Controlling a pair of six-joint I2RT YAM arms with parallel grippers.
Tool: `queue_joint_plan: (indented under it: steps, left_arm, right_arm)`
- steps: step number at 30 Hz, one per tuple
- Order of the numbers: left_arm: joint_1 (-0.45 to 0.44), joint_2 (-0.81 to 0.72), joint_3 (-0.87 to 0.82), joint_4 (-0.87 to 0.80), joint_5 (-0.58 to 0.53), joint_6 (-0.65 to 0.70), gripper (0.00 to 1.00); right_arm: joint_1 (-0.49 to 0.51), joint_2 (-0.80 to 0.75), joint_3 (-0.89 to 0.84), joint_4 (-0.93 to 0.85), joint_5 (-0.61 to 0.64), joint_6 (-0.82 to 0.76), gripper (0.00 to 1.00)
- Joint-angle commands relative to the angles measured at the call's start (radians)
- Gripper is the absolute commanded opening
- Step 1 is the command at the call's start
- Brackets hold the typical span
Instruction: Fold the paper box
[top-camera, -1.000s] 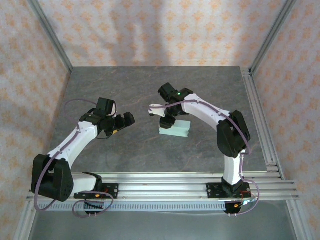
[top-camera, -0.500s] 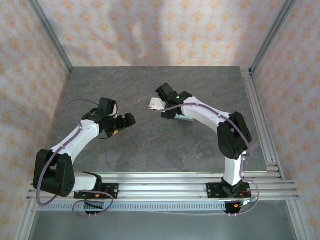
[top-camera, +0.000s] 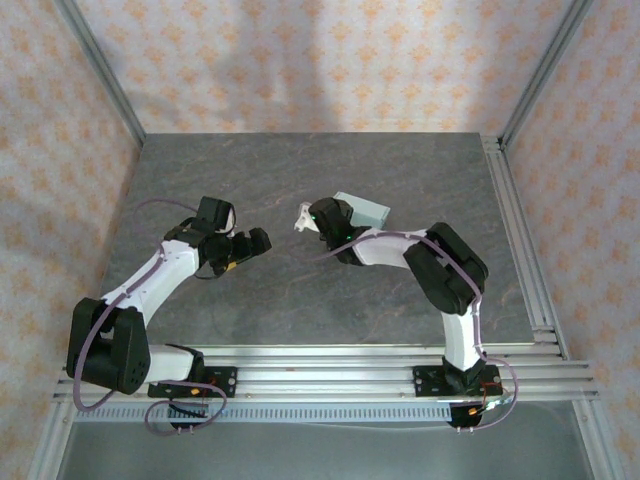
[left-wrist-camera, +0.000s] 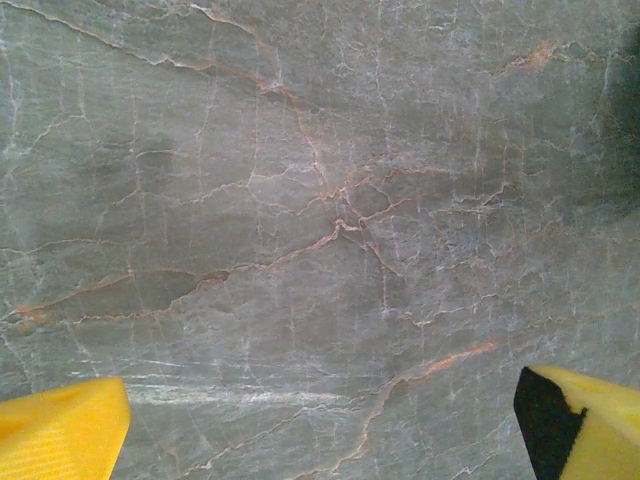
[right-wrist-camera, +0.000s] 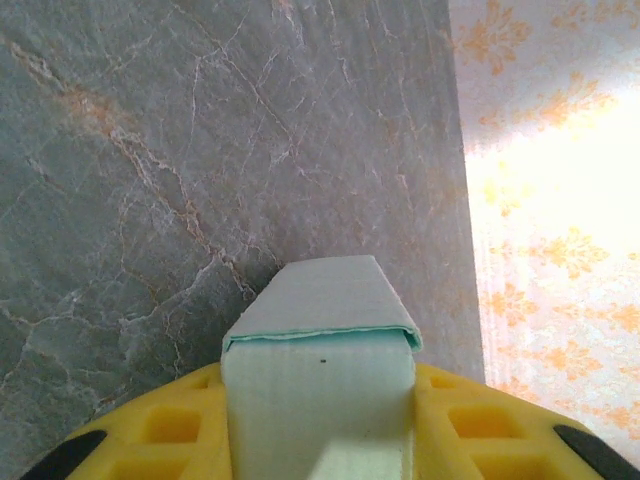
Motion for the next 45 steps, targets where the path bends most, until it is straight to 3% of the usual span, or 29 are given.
queue_joint_plan:
  steps: [1, 10, 13, 17, 22, 26, 30, 37, 41, 45]
  left_arm:
    - [0.008, 0.002, -0.012, 0.006, -0.018, 0.026, 1.00]
    - [0.009, 0.014, -0.013, 0.017, -0.012, 0.023, 1.00]
    - [0.010, 0.011, -0.014, 0.014, -0.017, 0.027, 1.00]
    - [0.009, 0.003, -0.018, 0.024, -0.022, 0.026, 1.00]
    - [0.009, -0.036, -0.036, 0.065, -0.025, 0.026, 1.00]
    - [0.009, -0.058, -0.045, 0.102, -0.044, 0.059, 1.00]
    - [0.009, -0.120, -0.114, 0.244, -0.124, 0.064, 1.00]
    - [0.009, -0.240, -0.220, 0.518, -0.249, 0.150, 1.00]
    - [0.010, -0.270, -0.273, 0.669, -0.283, 0.289, 1.00]
    - [0.010, -0.276, -0.347, 0.819, -0.316, 0.455, 1.00]
  right_arm:
    - [0.026, -0.006, -0.031, 0.174, -0.034, -0.018, 0.36]
    - [0.083, 0.032, -0.090, 0.209, -0.105, -0.031, 0.44]
    - [0.083, 0.038, -0.092, 0.217, -0.105, -0.020, 0.56]
    - [0.081, 0.008, -0.088, 0.176, -0.133, 0.041, 0.80]
    - [0.067, -0.021, -0.101, 0.159, -0.141, 0.088, 0.99]
    - [0.037, -0.114, -0.088, -0.053, -0.342, 0.260, 1.00]
    - [-0.020, -0.207, -0.123, -0.087, -0.535, 0.460, 1.00]
    - [-0.152, -0.394, -0.288, 0.034, -0.599, 0.742, 1.00]
    - [-0.302, -0.546, -0.432, 0.150, -0.603, 0.909, 1.00]
    - [-0.461, -0.707, -0.563, 0.183, -0.558, 0.972, 1.00]
